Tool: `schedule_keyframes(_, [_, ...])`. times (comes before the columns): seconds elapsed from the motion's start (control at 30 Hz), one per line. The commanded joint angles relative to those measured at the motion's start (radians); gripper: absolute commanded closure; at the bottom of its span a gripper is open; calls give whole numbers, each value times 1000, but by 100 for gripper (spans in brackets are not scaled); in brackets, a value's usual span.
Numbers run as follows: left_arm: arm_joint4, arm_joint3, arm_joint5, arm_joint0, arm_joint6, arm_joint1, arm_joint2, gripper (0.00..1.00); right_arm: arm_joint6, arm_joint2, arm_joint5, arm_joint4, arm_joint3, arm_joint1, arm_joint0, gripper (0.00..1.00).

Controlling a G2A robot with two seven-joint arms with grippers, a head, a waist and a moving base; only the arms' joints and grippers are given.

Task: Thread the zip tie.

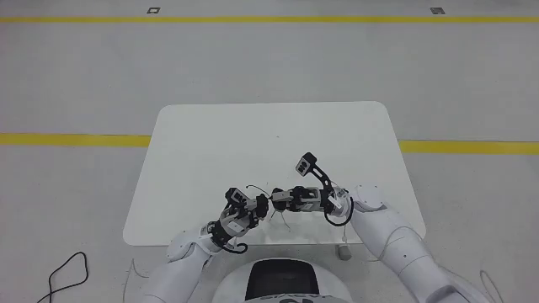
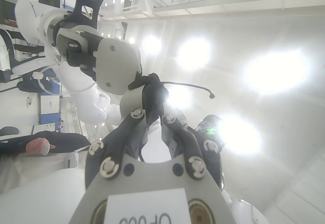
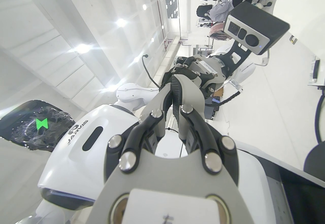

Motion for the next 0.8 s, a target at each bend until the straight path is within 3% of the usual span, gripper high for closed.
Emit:
schedule_keyframes(0.0, [-1, 0, 1, -1, 1, 1, 2, 100, -2, 1, 0, -4, 2, 0, 0, 100])
schedule_keyframes(0.5, [-1, 0, 1, -1, 1, 1, 2, 100, -3, 13, 0, -9, 7, 0, -5, 100])
schedule_keyframes(0.57, [-1, 0, 1, -1, 1, 1, 2, 100, 9, 20, 0, 0, -3, 1, -10, 71])
schedule_keyframes(0.6, [-1, 0, 1, -1, 1, 1, 2, 100, 14, 24, 0, 1, -7, 1, -12, 67])
schedule_keyframes(0.77, [-1, 0, 1, -1, 1, 1, 2, 100, 35, 41, 0, -6, -31, 4, -28, 69])
